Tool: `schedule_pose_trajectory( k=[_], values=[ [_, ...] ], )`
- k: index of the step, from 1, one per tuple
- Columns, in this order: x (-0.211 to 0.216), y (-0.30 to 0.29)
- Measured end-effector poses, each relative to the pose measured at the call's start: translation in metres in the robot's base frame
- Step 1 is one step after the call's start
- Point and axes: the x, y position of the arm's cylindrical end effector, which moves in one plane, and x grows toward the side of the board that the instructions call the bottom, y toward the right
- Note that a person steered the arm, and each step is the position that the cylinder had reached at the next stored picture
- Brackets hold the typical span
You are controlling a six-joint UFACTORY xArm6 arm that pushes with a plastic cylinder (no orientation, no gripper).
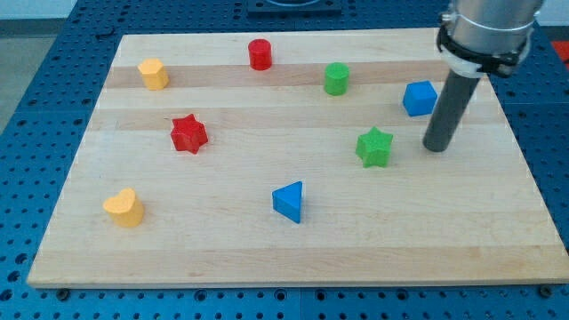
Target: Move the green star towards center
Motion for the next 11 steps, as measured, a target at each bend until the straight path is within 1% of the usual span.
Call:
schedule_pose_trajectory(
  k=[3, 9, 10, 11],
  values=[
    [0.006, -0.066],
    [0.008, -0.166],
    [0.027, -0.16],
    [0.05, -0.135]
  ],
)
